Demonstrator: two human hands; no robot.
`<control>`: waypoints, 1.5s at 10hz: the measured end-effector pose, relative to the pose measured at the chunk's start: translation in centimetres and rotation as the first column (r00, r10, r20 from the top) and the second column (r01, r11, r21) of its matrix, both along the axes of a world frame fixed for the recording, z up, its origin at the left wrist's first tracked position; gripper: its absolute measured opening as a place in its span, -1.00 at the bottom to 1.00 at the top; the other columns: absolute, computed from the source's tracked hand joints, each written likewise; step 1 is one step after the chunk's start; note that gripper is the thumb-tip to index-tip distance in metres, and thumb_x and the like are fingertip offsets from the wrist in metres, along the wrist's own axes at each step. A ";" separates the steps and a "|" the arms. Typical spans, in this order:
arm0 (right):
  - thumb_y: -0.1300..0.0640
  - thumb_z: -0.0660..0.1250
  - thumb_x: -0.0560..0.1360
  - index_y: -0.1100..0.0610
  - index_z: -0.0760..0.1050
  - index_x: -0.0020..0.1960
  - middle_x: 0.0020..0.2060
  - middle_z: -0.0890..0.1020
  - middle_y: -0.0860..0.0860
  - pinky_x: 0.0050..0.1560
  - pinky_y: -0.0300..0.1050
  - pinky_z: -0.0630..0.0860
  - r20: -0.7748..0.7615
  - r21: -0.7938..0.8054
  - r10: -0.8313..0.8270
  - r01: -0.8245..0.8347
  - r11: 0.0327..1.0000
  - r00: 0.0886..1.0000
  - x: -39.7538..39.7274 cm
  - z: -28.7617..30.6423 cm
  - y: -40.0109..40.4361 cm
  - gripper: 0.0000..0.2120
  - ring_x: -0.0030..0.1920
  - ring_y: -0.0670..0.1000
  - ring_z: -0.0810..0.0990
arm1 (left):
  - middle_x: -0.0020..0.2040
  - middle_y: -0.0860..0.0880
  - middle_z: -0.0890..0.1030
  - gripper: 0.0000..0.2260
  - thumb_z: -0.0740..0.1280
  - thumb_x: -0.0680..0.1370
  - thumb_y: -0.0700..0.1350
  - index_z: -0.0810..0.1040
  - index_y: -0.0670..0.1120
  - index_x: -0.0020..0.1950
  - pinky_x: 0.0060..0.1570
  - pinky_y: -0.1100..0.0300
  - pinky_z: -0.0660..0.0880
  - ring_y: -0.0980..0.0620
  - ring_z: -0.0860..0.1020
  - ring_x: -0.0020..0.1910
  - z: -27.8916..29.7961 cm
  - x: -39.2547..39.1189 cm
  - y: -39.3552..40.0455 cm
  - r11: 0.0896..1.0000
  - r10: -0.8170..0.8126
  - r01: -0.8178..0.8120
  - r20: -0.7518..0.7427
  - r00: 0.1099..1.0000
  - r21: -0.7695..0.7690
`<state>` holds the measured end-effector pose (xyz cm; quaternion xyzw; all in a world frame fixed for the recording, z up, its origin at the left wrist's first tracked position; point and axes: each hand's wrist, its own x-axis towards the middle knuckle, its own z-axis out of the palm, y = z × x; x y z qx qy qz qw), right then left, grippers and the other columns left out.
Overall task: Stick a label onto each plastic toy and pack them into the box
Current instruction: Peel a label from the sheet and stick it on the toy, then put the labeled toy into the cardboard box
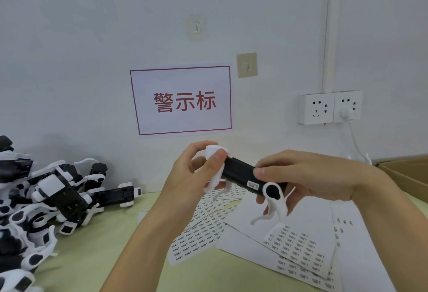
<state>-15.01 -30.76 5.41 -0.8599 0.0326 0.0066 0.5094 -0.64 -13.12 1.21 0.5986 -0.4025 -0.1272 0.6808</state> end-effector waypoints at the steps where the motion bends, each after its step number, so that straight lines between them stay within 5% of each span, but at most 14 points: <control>1: -0.14 0.31 0.52 0.27 0.57 0.13 -0.11 0.68 0.24 -0.28 -0.09 0.61 0.008 0.119 -0.003 0.003 0.993 1.000 -1.0 0.2 -0.7 -0.53 -0.16 0.21 0.68 | 0.00 -0.14 0.72 -0.43 0.34 0.35 0.33 0.57 -0.03 0.21 0.09 -0.01 0.56 -0.12 0.70 0.00 0.1 -0.2 -0.7 0.998 0.028 -0.034 -0.083 0.996 -0.060; 2: -0.11 0.28 0.53 0.35 0.47 0.21 -0.16 0.66 0.23 -0.33 -0.10 0.60 0.049 0.267 -0.060 0.045 0.963 0.997 -2.0 0.2 -2.3 -0.47 -0.20 0.24 0.68 | 0.04 -0.18 0.71 -0.44 0.24 0.43 0.29 0.57 -0.09 0.22 0.04 -0.09 0.54 -0.16 0.70 0.03 0.0 -0.2 -1.4 0.996 -0.003 -0.019 -0.246 0.969 -0.089; 3: -0.11 0.21 0.56 0.30 0.45 0.24 -0.13 0.65 0.22 -0.29 -0.10 0.59 0.160 0.402 -0.244 0.163 0.901 0.956 -3.5 -0.2 -4.2 -0.50 -0.12 0.30 0.67 | 0.05 -0.14 0.72 -0.57 0.18 0.56 0.19 0.63 -0.09 0.16 0.08 -0.13 0.52 -0.12 0.69 0.06 -1.2 0.0 -2.1 1.000 0.005 -0.006 -0.174 0.985 -0.002; 5: -0.10 0.17 0.64 0.18 0.43 0.17 0.05 0.62 0.23 -0.22 -0.11 0.56 0.151 0.747 -0.606 0.311 0.588 0.781 -7.8 -2.9 -10.5 -0.66 0.00 0.34 0.66 | -0.04 0.05 0.74 -0.71 0.26 0.63 -0.11 0.73 0.11 -0.13 0.10 -0.01 0.55 0.04 0.66 0.07 -6.6 -3.3 -5.6 0.955 -0.043 0.005 0.120 0.992 0.298; 6: -0.12 0.14 0.65 0.16 0.46 0.22 0.10 0.64 0.21 -0.19 -0.10 0.56 0.079 0.764 -0.712 0.416 0.493 0.697 -12.4 -4.9 -14.9 -0.63 0.05 0.30 0.66 | -0.06 0.17 0.71 -0.70 0.33 0.56 -0.15 0.71 0.22 -0.20 0.00 0.44 0.53 0.22 0.64 0.01 -9.5 -5.7 -8.4 0.932 -0.162 0.042 0.310 0.937 0.360; 7: -0.09 0.18 0.65 0.16 0.49 0.18 0.16 0.64 0.20 -0.20 -0.09 0.60 -0.006 0.773 -0.825 0.526 0.355 0.565 -18.1 -6.8 -19.5 -0.67 0.10 0.33 0.65 | -0.36 0.59 0.48 -0.28 0.27 0.65 -0.19 0.45 0.48 -0.58 -0.02 0.71 0.24 0.70 0.39 -0.15 -9.9 -8.8 -11.9 0.833 -0.359 0.100 0.394 0.846 0.544; 8: -0.05 0.21 0.65 0.19 0.50 0.22 0.17 0.62 0.21 -0.05 0.03 0.61 -0.065 0.725 -0.898 0.639 0.258 0.436 -24.0 -8.3 -24.0 -0.66 0.07 0.31 0.67 | -0.25 0.70 0.41 -0.80 0.23 0.34 0.50 0.47 0.53 -0.46 0.15 0.52 0.21 0.77 0.30 -0.06 -9.2 -11.8 -15.9 0.890 -0.308 0.059 0.501 0.809 0.451; 9: 0.09 0.22 0.66 0.26 0.44 0.30 0.20 0.56 0.27 0.06 0.16 0.62 -0.130 0.726 -0.940 0.676 0.126 0.314 -29.1 -9.9 -28.3 -0.69 0.14 0.31 0.62 | 0.26 0.12 0.60 -0.86 0.44 0.47 0.05 0.67 0.32 -0.05 0.31 0.27 0.27 0.30 0.43 0.36 -11.0 -14.0 -19.2 0.927 -0.254 0.005 0.617 0.745 0.375; 10: 0.19 0.17 0.67 0.29 0.36 0.27 0.21 0.50 0.21 0.19 0.18 0.56 -0.224 0.539 -0.954 0.841 0.049 0.200 -33.1 -12.1 -31.6 -0.77 0.19 0.23 0.55 | 0.52 0.15 0.28 -0.69 0.25 0.63 0.04 0.37 0.28 0.36 0.44 0.23 0.19 0.16 0.18 0.55 -11.1 -16.6 -22.8 0.898 -0.296 -0.073 0.719 0.629 0.434; 11: 0.26 0.15 0.63 0.32 0.36 0.26 0.16 0.50 0.23 0.20 0.14 0.56 -0.317 0.012 -0.945 0.997 0.081 0.080 -36.7 -14.6 -33.8 -0.77 0.05 0.18 0.56 | 0.49 0.17 0.30 -0.71 0.14 0.64 0.13 0.36 0.20 0.37 0.42 0.29 0.22 0.21 0.22 0.51 -12.1 -18.0 -25.9 0.895 -0.326 -0.045 0.720 0.613 0.444; 12: 0.24 0.13 0.61 0.32 0.34 0.29 0.16 0.48 0.22 0.05 0.02 0.60 -0.465 -0.545 -0.885 0.782 0.301 0.016 -39.5 -15.8 -34.4 -0.71 0.06 0.22 0.59 | 0.35 0.12 0.51 -0.65 0.07 0.58 0.11 0.53 0.11 0.25 0.31 0.26 0.39 0.18 0.48 0.35 -13.1 -18.7 -27.2 0.876 -0.365 -0.057 0.737 0.569 0.478; 13: 0.12 0.13 0.67 0.28 0.36 0.37 0.30 0.46 0.18 -0.11 -0.18 0.53 -0.634 -0.707 -0.771 0.442 0.552 -0.052 -40.3 -16.6 -34.7 -0.66 0.06 0.15 0.56 | -0.16 -0.03 0.72 -0.65 0.16 0.39 0.07 0.70 -0.05 -0.20 -0.30 0.06 0.62 0.03 0.72 -0.23 -13.4 -18.9 -27.7 0.872 -0.369 -0.072 0.746 0.554 0.485; 14: -0.01 0.13 0.68 0.27 0.32 0.43 0.44 0.38 0.16 0.20 -0.08 0.45 -0.657 -0.715 -0.747 0.396 0.575 -0.102 -39.6 -18.5 -35.1 -0.55 0.31 0.16 0.48 | -0.18 0.01 0.70 -0.66 0.18 0.41 0.07 0.70 -0.07 -0.17 -0.17 0.11 0.56 -0.02 0.70 -0.20 -13.7 -18.4 -27.9 0.876 -0.336 -0.091 0.734 0.590 0.474; 15: -0.02 0.10 0.67 0.26 0.21 0.52 0.53 0.23 0.17 0.33 -0.02 0.37 -0.535 -0.769 -0.840 0.464 0.440 -0.091 -39.0 -19.6 -35.3 -0.48 0.45 0.18 0.34 | -0.03 0.04 0.68 -0.84 0.34 0.51 0.03 0.66 0.00 -0.05 0.13 0.25 0.29 -0.06 0.63 0.06 -13.0 -18.0 -27.6 0.864 -0.328 -0.046 0.630 0.703 0.501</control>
